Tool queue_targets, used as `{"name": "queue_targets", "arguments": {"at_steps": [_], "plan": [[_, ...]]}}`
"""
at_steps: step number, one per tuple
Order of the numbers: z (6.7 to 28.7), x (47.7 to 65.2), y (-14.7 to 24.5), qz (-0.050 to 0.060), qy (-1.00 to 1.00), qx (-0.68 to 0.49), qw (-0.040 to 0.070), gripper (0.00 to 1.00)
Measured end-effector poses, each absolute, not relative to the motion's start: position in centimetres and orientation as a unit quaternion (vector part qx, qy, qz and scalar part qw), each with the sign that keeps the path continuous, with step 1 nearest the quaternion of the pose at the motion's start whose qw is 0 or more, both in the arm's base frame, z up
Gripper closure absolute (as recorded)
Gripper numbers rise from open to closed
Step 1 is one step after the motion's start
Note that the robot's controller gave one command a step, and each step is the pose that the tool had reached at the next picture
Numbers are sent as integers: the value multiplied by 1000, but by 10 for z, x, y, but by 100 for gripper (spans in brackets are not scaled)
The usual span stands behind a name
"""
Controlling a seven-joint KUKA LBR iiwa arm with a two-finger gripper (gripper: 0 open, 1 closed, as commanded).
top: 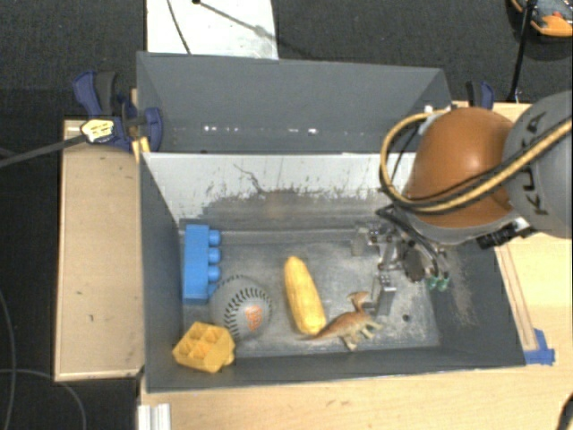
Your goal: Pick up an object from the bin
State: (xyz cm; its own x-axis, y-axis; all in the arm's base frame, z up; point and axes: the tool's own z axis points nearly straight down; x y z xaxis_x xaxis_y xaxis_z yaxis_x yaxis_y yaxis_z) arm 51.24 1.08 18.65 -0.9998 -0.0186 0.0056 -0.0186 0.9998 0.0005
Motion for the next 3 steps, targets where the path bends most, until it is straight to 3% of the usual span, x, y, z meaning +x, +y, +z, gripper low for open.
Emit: {"name": "queue_targets", "arguments": {"at_steps": [1, 2, 3], "plan": [[191, 514, 11, 0, -1000, 9, -1, 0], [146, 501, 0, 0, -997, 77, -2, 0], [140, 479, -21, 0, -981, 194, 1, 0]]}}
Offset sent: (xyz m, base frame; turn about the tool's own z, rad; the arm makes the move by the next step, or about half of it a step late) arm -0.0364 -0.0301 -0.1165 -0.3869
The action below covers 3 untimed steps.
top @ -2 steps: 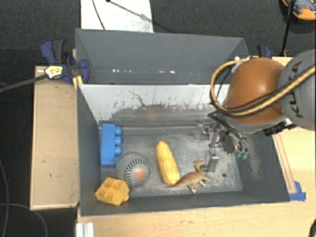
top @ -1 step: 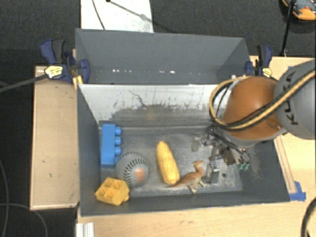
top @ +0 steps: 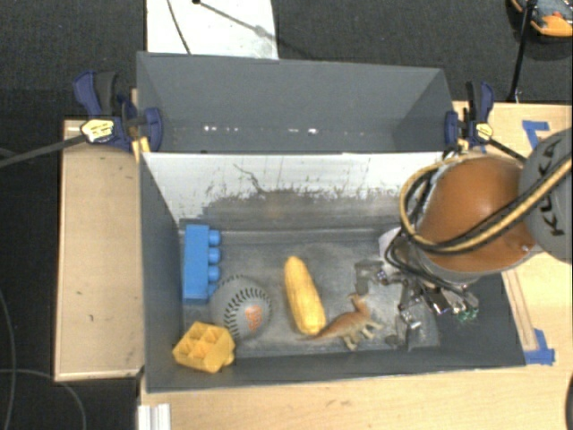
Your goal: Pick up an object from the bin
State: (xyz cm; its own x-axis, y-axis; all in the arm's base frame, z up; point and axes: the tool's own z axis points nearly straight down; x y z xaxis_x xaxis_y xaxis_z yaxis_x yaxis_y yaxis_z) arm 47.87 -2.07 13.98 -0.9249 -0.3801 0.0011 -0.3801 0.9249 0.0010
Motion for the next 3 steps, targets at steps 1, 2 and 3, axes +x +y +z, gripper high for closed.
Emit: {"name": "queue_targets", "arguments": {"at_steps": [1, 2, 3], "plan": [[139, 485, -32, 0, -981, 195, -2, 0], [96, 483, -14, 1, -968, 251, -4, 0], [72, 481, -6, 0, -962, 272, -5, 100]]}}
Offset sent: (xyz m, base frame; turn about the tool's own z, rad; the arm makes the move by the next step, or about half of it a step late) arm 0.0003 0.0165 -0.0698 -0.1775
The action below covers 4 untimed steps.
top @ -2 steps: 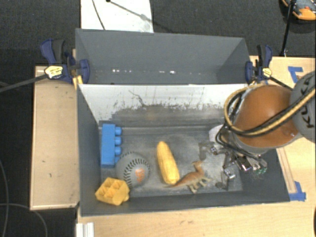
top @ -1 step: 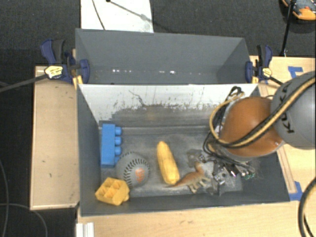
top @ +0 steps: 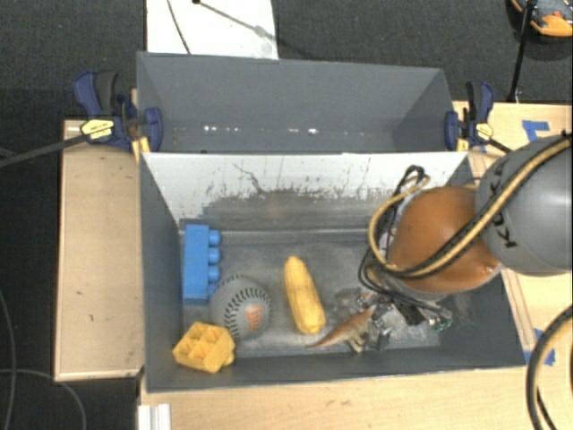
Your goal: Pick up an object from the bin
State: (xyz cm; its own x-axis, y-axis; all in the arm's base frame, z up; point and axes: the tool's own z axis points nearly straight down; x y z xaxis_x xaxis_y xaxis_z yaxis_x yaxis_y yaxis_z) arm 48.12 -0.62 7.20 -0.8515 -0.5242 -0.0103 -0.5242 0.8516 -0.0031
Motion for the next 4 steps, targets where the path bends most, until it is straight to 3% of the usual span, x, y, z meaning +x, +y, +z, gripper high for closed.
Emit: {"name": "queue_targets", "arguments": {"at_steps": [2, 3, 4], "plan": [[76, 480, -6, 1, 962, -272, 3, 100], [97, 478, -6, 1, 963, -271, -2, 100], [112, 480, -6, 1, 963, -270, 0, 100]]}}
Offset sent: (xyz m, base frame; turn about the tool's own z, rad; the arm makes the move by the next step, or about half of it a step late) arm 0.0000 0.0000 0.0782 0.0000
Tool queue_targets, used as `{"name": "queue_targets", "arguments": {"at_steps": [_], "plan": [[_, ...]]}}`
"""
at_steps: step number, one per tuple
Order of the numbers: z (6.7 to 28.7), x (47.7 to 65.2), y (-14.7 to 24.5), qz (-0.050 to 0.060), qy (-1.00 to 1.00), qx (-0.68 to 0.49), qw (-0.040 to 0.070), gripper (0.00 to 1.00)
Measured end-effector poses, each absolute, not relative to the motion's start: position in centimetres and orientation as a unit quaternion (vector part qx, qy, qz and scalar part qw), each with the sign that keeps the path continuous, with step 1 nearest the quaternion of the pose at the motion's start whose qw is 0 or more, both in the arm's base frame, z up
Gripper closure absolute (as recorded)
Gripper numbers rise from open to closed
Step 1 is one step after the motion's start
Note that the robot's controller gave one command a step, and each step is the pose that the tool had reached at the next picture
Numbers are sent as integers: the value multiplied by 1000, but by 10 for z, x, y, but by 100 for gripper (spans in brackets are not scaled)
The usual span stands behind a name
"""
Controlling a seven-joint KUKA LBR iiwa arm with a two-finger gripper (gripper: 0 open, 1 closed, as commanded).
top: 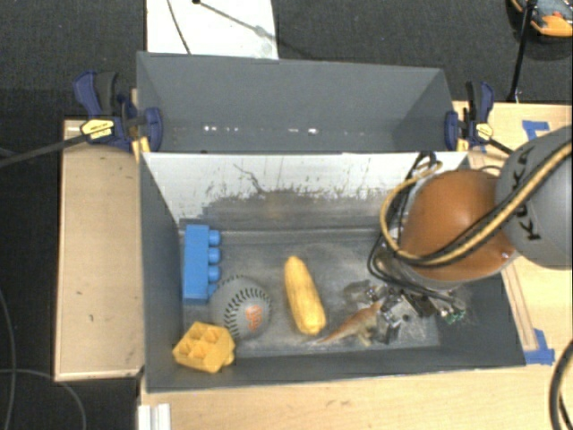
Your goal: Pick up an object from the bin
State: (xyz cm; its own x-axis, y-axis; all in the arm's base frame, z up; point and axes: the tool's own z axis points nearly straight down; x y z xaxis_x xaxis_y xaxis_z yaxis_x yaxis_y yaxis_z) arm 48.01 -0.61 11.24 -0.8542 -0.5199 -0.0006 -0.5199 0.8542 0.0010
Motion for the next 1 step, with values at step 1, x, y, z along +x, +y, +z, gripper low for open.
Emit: {"name": "queue_targets", "arguments": {"at_steps": [1], "plan": [[132, 479, -6, 1, 963, -269, -1, 100]]}}
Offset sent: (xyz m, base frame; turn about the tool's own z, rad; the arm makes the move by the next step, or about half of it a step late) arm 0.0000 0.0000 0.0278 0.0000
